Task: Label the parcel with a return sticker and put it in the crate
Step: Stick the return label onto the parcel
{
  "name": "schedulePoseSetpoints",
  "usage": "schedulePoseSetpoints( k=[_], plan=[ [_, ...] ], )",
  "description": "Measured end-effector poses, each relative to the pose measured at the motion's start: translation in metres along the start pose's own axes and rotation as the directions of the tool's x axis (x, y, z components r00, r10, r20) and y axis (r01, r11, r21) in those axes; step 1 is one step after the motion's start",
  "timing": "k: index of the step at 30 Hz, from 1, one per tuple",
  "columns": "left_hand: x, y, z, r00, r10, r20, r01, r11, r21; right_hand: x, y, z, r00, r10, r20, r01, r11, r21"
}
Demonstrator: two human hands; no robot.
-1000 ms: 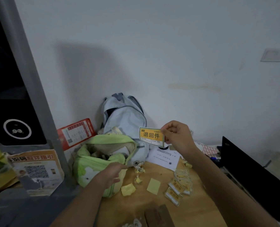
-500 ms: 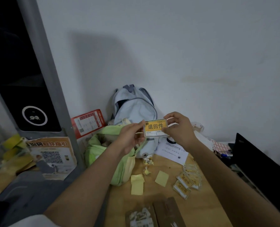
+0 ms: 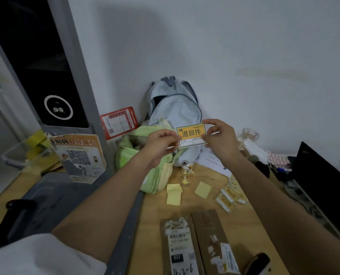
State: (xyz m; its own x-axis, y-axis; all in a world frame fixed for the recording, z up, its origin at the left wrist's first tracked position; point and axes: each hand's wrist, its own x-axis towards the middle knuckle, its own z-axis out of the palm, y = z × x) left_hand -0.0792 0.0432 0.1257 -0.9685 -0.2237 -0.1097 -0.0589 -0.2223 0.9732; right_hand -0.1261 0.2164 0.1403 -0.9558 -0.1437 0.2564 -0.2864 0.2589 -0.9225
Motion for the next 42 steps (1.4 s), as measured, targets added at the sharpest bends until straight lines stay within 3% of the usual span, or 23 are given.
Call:
schedulePoseSetpoints(
  k=[10,14,22,34,42],
  plan=[
    [-0.013,-0.053,-0.005,0.982,-0.150,-0.115,0.155,0.987,0.038,-0.032,0.067,0.031,0.998,0.059,0.011,-0.056,0.988,-0.147],
    [-0.014,-0.077,-0.014,0.960,-0.237,-0.150,0.242,0.970,0.016,-0.046,0.094,0.041,0.986,0.156,0.062,-0.147,0.982,-0.121],
    [-0.025,-0.141,-0.033,0.903,-0.371,-0.218,0.402,0.908,0.120,-0.074,0.139,0.057,0.946,0.300,0.125,-0.267,0.936,-0.231],
    [-0.048,-0.219,-0.045,0.860,-0.401,-0.314,0.503,0.765,0.402,-0.119,0.190,0.063,0.816,0.526,0.240,-0.407,0.817,-0.408],
    [-0.052,-0.238,-0.044,0.867,-0.348,-0.357,0.491,0.722,0.488,-0.128,0.203,0.071,0.793,0.570,0.214,-0.462,0.792,-0.399]
  ],
)
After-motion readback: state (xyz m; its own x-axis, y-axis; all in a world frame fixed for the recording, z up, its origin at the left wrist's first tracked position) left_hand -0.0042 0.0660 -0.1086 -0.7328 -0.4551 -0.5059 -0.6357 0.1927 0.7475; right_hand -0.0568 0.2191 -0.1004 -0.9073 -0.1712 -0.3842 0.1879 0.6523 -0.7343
